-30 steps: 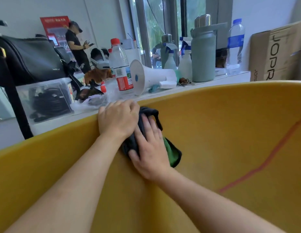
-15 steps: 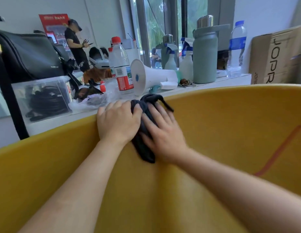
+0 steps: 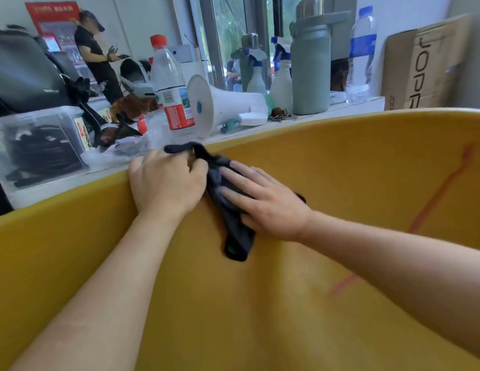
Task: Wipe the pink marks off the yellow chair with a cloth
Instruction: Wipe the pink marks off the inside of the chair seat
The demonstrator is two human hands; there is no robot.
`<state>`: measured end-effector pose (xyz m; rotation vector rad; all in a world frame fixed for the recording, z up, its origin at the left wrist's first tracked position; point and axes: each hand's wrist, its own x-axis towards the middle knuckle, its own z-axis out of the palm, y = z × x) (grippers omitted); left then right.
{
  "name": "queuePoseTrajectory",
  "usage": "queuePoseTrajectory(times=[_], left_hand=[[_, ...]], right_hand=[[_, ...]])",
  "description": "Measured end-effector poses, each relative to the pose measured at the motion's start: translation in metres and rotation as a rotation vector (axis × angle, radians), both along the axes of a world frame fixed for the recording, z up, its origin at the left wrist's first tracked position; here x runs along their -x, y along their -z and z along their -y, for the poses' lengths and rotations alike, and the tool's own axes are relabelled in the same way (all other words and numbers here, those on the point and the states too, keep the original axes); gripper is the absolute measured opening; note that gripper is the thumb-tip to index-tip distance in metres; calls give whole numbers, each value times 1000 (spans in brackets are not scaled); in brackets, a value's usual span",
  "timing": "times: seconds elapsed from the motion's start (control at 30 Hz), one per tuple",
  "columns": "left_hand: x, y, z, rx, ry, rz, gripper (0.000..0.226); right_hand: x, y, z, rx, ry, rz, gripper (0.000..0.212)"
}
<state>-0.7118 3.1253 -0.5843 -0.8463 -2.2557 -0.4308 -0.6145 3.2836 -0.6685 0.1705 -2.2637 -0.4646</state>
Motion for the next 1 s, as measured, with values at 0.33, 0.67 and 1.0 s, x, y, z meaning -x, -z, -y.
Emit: queuePoseTrajectory(times=[0.33,0.67,1.0], left_hand=[[-30,-7,-92,162,138,91,53],[-21,14,-90,82,141,-85,56],[-24,7,-83,228,155,-38,82]], right_hand=[[-29,88,21,388,69,-110,52],[-36,2,-73,401,380,-437,50],[-68,-22,-112,-26,275,-55,51]])
